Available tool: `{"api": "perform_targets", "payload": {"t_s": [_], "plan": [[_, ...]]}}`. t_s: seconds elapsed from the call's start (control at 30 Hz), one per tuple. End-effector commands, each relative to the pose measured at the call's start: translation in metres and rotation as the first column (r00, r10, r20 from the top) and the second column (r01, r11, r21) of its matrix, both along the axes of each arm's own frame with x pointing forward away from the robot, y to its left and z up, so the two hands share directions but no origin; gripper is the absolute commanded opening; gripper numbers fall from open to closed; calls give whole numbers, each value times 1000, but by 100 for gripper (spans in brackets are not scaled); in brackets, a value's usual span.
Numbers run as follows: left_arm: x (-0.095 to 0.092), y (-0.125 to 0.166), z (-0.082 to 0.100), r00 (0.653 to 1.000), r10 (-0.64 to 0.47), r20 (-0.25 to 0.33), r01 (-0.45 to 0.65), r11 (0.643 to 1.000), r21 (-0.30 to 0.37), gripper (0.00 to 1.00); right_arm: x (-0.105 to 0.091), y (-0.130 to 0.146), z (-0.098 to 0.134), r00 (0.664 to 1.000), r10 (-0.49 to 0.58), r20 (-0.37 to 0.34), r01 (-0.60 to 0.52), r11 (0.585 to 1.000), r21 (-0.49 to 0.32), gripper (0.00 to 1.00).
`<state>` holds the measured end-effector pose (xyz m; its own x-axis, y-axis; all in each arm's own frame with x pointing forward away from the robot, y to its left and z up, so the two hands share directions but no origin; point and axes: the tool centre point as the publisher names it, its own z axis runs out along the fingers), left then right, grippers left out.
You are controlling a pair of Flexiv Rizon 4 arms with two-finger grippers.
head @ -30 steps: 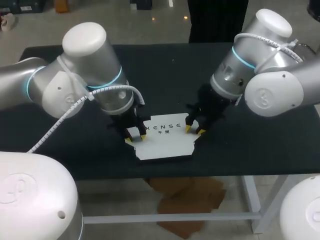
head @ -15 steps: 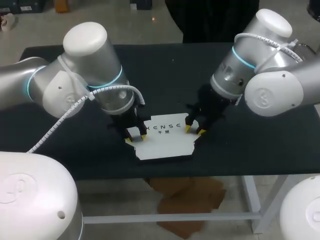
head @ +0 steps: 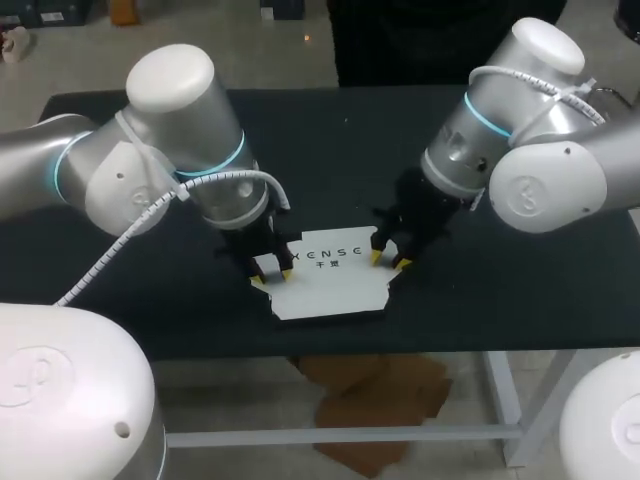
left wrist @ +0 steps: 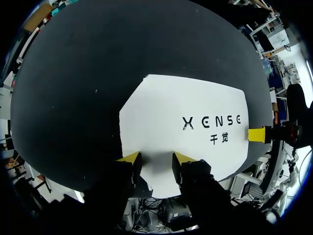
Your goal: Assemble the packaging by folding the flat box into shape, placing the metal phone stand inside, and closing the box properly
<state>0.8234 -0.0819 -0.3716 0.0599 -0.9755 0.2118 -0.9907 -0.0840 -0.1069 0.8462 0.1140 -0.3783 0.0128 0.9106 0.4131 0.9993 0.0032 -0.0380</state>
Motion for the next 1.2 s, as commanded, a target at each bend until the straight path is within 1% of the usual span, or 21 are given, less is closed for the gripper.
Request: {"api": "perform_targets", "payload": {"t_s": [0.03, 0.13, 0.17, 0.2, 0.23, 0.3, 0.37, 0.4, 0.5, 0.67, 0.9, 1.2], "plan": [[1, -2, -2, 1000, 1, 1, -1, 1000, 5, 41, 0, 0, 0, 1000, 1, -2, -1, 1000, 2, 46], [1, -2, -2, 1000, 1, 1, -1, 1000, 5, 38, 0, 0, 0, 1000, 1, -2, -1, 1000, 2, 45], [1, -2, -2, 1000, 1, 1, -1, 1000, 5, 35, 0, 0, 0, 1000, 1, -2, -1, 1000, 2, 45], [1, -2, -2, 1000, 1, 1, -1, 1000, 5, 31, 0, 0, 0, 1000, 1, -2, -1, 1000, 2, 45], [1, -2, -2, 1000, 1, 1, -1, 1000, 5, 30, 0, 0, 0, 1000, 1, -2, -1, 1000, 2, 46], [0, -2, -2, 1000, 1, 10, -1, 1000, 7, 29, -2, -1, 0, 1000, -6, 25, 6, 1000, -20, 49], [-2, -2, -2, 1000, -1, 17, 1, 1000, 6, 32, -6, -1, -1, 999, -1, 44, 2, 1000, -20, 51], [-3, -2, -2, 1000, 0, 23, 0, 1000, 8, 34, -7, -2, -1, 999, -5, 54, 7, 1000, -28, 54], [-5, -2, -2, 1000, -4, 31, 4, 1000, 6, 39, -9, -3, -2, 997, -6, 75, 8, 999, -33, 55], [-6, -2, -4, 999, -17, 45, 17, 1000, -5, 41, -9, -5, -4, 995, -12, 98, 14, 1000, -20, 54], [-11, -3, -6, 996, -42, 74, 44, 999, -27, 43, -10, -3, -9, 991, -6, 133, 6, 1000, 3, 58], [-13, -4, -8, 993, -66, 101, 73, 995, -67, 43, -8, 2, -13, 987, 2, 158, -9, 999, 46, 60]]}}
